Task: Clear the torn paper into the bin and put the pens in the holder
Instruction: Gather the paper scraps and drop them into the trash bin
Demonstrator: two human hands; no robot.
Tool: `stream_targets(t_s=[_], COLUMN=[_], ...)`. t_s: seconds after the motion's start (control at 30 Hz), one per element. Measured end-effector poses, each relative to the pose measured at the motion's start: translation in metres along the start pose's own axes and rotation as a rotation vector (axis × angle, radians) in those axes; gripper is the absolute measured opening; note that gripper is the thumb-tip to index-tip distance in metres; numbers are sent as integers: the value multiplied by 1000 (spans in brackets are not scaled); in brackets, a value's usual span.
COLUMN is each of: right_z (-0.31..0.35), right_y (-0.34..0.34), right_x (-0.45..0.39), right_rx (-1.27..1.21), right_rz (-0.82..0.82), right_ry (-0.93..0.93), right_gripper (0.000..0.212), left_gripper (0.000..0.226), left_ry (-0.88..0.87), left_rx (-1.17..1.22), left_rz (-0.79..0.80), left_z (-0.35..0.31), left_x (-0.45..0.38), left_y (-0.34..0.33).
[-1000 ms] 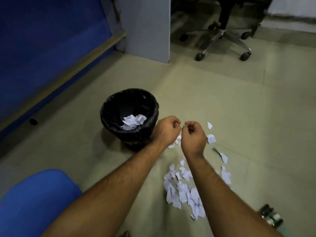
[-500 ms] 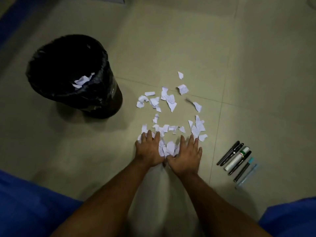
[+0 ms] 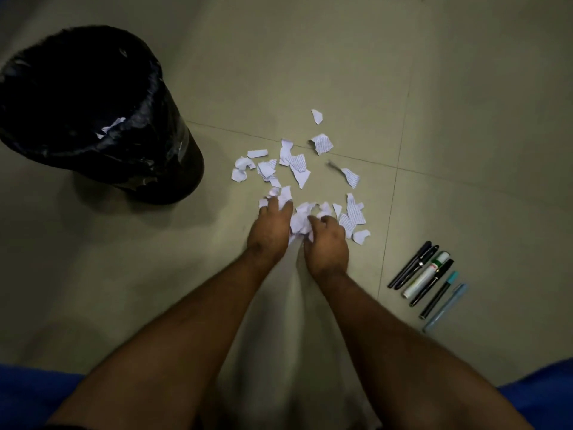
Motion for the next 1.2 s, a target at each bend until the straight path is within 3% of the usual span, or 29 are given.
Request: stream_targets(t_s=[0.1, 0.17, 0.27, 0.33, 0.4, 0.5, 0.6, 0.8, 0.9, 1.03, 1.2], right_z=[-5, -9, -14, -4, 11, 28, 30, 26, 16, 16, 44], right_y=[4, 2, -18, -24, -24, -19, -19, -22, -8, 10, 44], right_x=[-8, -9, -14, -20, -26, -29, -29, -27, -28, -23, -27], right_rx=[116, 186, 205, 224, 279, 276, 218, 91, -126, -402, -516], right_rz=[-45, -4, 223, 269, 223, 126, 161, 149, 103, 19, -18], right_ry=[-5, -41, -92, -30, 59, 117, 118, 68, -90, -230, -244], right_gripper=[58, 77, 99, 97, 80, 46, 32, 27, 39, 42, 46], left_gripper=[61, 75, 114, 125, 102, 53, 35, 25, 17, 22, 27], left_ry=[-18, -30, 1, -42, -139, -186, -128, 79, 203, 328, 348], left_rx=[-93, -152, -94, -157, -300, -297, -197, 83, 234, 401, 515], left_rz=[-92, -73, 260, 415, 386, 204, 153, 122, 28, -89, -183], left_z=[0, 6, 24, 28, 20, 6, 7, 32, 43, 52, 46], left_x=[-7, -8, -21, -25, -25, -19, -16, -12, -9, -2, -3], left_y=[25, 29, -1, -18, -21, -9, -8, -6, 7, 33, 88])
Point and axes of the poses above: each hand's wrist, its own x-axis away from the middle knuckle, its own y-axis out of the back of the hand, z = x × y, the point moved 9 cm from there along -x, towards the middle knuckle
